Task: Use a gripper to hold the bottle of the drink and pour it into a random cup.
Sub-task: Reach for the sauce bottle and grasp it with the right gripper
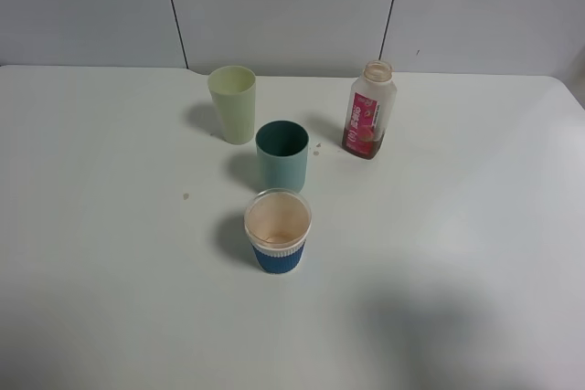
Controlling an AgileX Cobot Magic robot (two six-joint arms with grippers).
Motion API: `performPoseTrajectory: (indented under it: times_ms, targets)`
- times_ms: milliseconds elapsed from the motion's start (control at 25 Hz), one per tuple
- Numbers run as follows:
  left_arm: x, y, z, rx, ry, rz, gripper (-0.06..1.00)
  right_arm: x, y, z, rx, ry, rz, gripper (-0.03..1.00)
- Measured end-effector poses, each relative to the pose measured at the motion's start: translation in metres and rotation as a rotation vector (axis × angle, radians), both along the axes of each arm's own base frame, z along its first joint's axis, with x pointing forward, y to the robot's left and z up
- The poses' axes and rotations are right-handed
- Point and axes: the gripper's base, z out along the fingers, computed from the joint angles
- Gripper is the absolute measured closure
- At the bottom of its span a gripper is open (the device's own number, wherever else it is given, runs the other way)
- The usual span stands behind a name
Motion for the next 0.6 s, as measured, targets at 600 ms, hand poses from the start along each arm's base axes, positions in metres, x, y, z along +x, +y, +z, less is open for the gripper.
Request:
performPoseTrajectory:
  times_ms: [600]
  targets:
    - [0.0000, 0.0000, 0.0000, 0.000, 0.000, 0.000, 0.01, 0.0000, 0.0000, 0.0000, 0.000, 0.000, 0.000, 0.16]
